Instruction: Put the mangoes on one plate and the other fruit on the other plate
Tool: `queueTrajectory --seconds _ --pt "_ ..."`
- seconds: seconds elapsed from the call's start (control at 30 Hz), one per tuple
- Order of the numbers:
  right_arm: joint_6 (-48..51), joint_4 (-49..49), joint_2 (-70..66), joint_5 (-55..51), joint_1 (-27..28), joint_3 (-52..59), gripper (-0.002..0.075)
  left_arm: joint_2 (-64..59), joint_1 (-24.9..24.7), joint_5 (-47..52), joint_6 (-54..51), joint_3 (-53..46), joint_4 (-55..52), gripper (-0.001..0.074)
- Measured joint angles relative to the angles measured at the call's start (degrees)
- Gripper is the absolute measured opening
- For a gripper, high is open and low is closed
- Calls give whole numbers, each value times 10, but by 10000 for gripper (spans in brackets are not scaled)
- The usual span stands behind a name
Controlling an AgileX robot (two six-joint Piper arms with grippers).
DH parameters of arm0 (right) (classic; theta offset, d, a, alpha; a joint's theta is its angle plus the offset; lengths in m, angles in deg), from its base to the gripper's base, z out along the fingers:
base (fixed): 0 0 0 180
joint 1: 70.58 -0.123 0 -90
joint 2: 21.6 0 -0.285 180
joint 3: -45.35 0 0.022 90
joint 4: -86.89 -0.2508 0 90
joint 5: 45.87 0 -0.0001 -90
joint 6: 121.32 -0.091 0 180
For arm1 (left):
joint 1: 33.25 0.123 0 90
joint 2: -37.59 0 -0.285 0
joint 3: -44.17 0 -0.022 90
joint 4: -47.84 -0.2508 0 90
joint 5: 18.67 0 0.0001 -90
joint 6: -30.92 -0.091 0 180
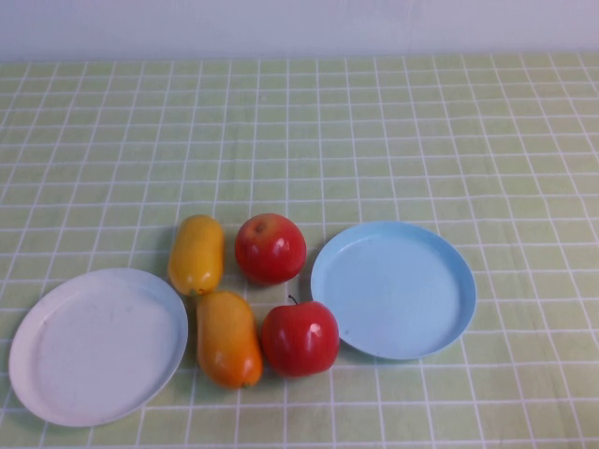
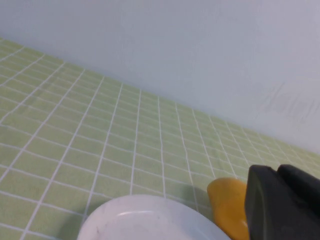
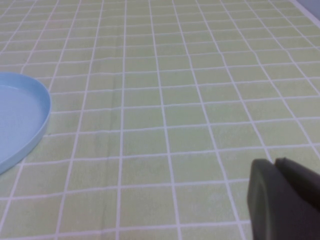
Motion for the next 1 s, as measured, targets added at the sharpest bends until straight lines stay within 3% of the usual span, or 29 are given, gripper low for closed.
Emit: queueTrajectory --seconds 0.27,0.5,0.67,1.0 --pt "0 0 0 0 0 0 -16 0 0 -7 66 0 9 4" --pt "0 0 0 0 0 0 -16 -59 0 116 94 92 9 1" --pt "0 0 0 0 0 0 -16 -186 0 185 42 191 9 1" --pt "0 0 0 0 0 0 -16 -490 0 345 -174 422 16 1"
